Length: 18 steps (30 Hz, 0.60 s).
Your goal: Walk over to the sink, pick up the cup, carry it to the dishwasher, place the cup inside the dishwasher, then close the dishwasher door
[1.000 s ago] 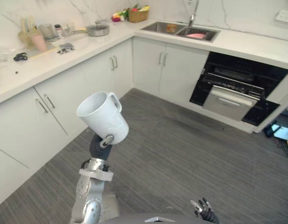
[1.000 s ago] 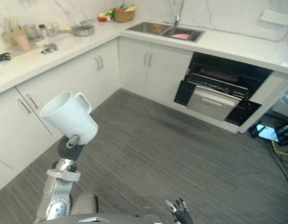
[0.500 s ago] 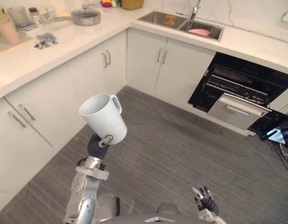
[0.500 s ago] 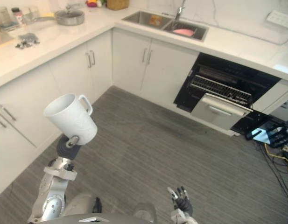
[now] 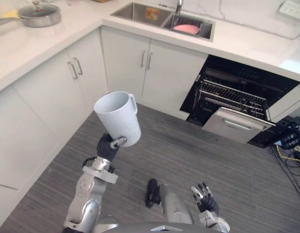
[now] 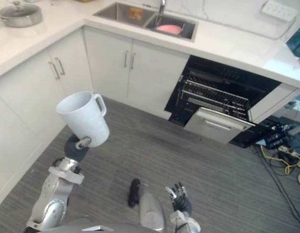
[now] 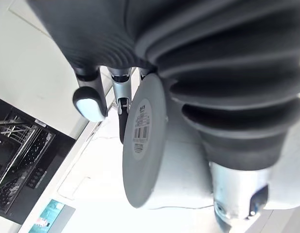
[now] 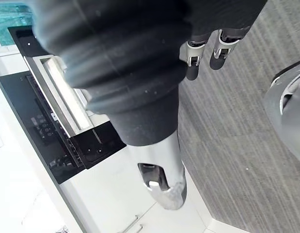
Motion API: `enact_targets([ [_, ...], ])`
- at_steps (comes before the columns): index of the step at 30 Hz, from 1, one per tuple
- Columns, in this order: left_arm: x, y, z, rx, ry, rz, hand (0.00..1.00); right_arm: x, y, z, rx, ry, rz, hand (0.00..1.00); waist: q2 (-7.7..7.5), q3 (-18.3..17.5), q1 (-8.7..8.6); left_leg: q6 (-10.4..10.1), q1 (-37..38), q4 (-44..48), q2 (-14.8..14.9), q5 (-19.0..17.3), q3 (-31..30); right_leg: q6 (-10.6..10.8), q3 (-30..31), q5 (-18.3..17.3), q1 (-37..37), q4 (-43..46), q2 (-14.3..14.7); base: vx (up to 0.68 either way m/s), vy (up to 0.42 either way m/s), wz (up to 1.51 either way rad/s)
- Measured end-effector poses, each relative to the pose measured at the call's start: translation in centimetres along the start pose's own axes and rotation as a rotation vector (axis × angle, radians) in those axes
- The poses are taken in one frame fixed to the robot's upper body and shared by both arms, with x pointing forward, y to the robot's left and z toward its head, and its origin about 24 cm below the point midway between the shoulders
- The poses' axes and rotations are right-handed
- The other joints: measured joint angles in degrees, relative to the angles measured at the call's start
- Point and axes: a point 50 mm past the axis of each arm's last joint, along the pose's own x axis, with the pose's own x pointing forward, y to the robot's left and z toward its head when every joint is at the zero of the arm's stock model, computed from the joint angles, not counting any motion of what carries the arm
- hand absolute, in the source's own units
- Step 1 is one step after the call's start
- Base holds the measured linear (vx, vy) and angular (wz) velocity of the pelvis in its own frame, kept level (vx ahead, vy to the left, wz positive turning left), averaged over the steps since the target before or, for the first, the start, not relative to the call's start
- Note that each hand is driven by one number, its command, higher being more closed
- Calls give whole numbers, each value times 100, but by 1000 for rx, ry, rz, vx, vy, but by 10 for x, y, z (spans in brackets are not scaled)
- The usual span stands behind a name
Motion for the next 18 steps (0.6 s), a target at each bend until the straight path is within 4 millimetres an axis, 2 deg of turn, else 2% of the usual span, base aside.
enact_targets([
  [2, -1, -6, -1, -20, -6, -7, 100, 2, 5, 5, 0, -17, 22, 0, 15, -16, -56, 141, -14, 482, 107, 62, -27, -138, -126, -637, -194, 807, -79, 386, -194, -22],
  [3, -5, -7, -6, -43, 6, 9, 100, 2, 7, 8, -8, -21, 32, 0, 142, -92, -99, 736, -305, 1392, 314, 398, -115, -207, -197, -1034, -152, 1124, 34, 369, -207, -20],
  [4, -7, -8, -8, -51, 14, 15, 100, 1, 7, 9, -10, -20, 30, 0, 225, -121, -134, 1017, -534, 1879, 441, 745, -208, -238, -276, -1166, -49, 1124, 113, 460, -247, -12],
  [5, -12, -8, -12, -63, 30, 24, 100, 0, 4, 6, -10, -3, 20, 0, 378, -153, -131, 1231, -1190, 2964, 803, 2513, -381, -241, -432, -1365, 383, 831, 378, 401, -206, 1],
  [6, -14, -7, -14, -66, 38, 30, 100, -1, 4, 6, -9, -2, 18, 0, 382, -149, -108, 1206, -1442, 3342, 847, 2921, -519, -250, -433, -1375, 618, 615, 462, 444, -184, 9],
  [7, -16, -6, -17, -72, 45, 33, 100, -3, 0, 6, -6, -7, 3, 0, 377, -143, -101, 1108, -1938, 3904, 761, 2738, -661, -296, -423, -1396, 948, 327, 539, 541, -216, 19],
  [8, -19, -4, -20, -74, 54, 31, 100, -4, -6, 11, 14, -37, -34, 0, 301, -99, -63, 1118, -2569, 4169, 400, 2245, -606, -334, -392, -1414, 1491, -98, 546, 449, -176, 19],
  [9, -20, -4, -21, -75, 54, 31, 100, -4, -7, 13, 18, -48, -42, 0, 289, -97, -60, 1100, -2653, 4080, 302, 2151, -571, -324, -386, -1409, 1598, -198, 546, 441, -164, -3],
  [10, -24, -3, -21, -77, 44, 37, 100, -4, -10, 20, 41, -93, -55, 0, 215, -111, 2, 905, -2815, 3340, -24, 1816, -364, -267, -321, -1376, 1960, -525, 549, 372, -92, -39],
  [11, -28, -4, -20, -77, 26, 37, 100, -3, -12, 30, 36, -143, -50, 0, 225, -150, 66, 692, -2823, 2103, -281, 1602, -177, -283, -186, -1338, 2248, -744, 554, 465, -106, -50],
  [12, -29, -5, -20, -75, 17, 38, 100, -2, -10, 36, 28, -172, -37, 0, 247, -167, 62, 609, -2818, 1401, -400, 1563, -170, -265, -97, -1353, 2364, -830, 572, 472, -71, -70],
  [13, -31, -5, -19, -73, 4, 45, 100, 3, -3, 49, 25, -227, -5, 0, 272, -183, 70, 478, -2818, 152, -609, 1687, -318, -219, 119, -1382, 2517, -928, 590, 529, -20, -86],
  [14, -33, -6, -20, -76, -7, 52, 100, 6, 5, 59, 17, -277, 25, 0, 262, -193, 80, 346, -2779, -923, -783, 2033, -681, -157, 408, -1416, 2616, -999, 610, 435, -5, -95],
  [16, -35, -11, -21, -76, -10, 43, 100, 6, 10, 66, 13, -326, 45, 0, 262, -198, 91, 138, -2810, -1751, -816, 2512, -1133, -32, 805, -1494, 2849, -1127, 689, 460, 88, -106],
  [17, -36, -15, -23, -64, -7, 28, 100, 6, 11, 69, 32, -349, 50, 0, 260, -203, 88, 64, -2895, -1613, -784, 2662, -1295, 78, 1050, -1611, 3029, -1124, 719, 509, 167, -108],
  [18, -35, -18, -24, -64, -6, 13, 100, 4, 13, 71, 41, -362, 56, 0, 266, -207, 92, 75, -2952, -1413, -763, 2706, -1278, 141, 1152, -1694, 3109, -1087, 716, 412, 235, -105],
])
